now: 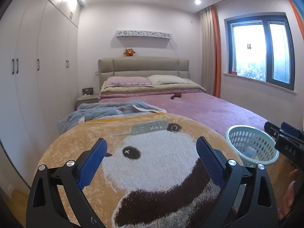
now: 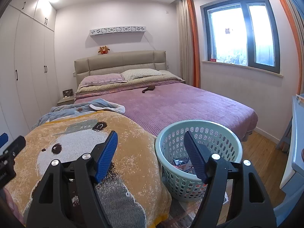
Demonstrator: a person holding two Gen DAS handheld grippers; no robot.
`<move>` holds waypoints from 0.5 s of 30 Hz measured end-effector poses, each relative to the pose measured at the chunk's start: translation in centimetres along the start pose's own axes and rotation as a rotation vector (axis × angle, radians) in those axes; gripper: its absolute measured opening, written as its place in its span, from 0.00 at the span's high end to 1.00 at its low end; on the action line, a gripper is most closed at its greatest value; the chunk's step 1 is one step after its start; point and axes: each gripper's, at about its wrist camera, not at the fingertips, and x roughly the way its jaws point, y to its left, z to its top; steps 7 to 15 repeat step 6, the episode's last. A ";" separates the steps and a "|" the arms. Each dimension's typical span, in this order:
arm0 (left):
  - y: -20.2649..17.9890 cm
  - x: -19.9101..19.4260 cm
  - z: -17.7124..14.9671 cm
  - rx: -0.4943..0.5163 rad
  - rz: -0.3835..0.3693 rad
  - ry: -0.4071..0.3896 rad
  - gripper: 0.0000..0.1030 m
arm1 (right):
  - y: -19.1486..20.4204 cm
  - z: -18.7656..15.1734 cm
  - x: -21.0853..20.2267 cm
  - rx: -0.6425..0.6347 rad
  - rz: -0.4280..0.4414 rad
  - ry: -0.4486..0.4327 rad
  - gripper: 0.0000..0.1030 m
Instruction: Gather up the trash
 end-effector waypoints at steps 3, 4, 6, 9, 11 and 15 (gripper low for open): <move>0.8 0.1 1.2 -0.014 0.010 -0.011 0.10 | 0.4 0.7 0.6 0.002 0.018 -0.003 0.34; 1.2 0.1 1.6 -0.015 0.025 -0.018 0.10 | 0.6 0.9 0.8 0.001 0.027 -0.007 0.34; 1.7 0.0 2.2 -0.005 0.067 -0.037 0.10 | 1.4 1.5 1.2 -0.007 0.046 -0.018 0.33; 1.7 0.0 2.2 -0.005 0.067 -0.037 0.10 | 1.4 1.5 1.2 -0.007 0.046 -0.018 0.33; 1.7 0.0 2.2 -0.005 0.067 -0.037 0.10 | 1.4 1.5 1.2 -0.007 0.046 -0.018 0.33; 1.7 0.0 2.2 -0.005 0.067 -0.037 0.10 | 1.4 1.5 1.2 -0.007 0.046 -0.018 0.33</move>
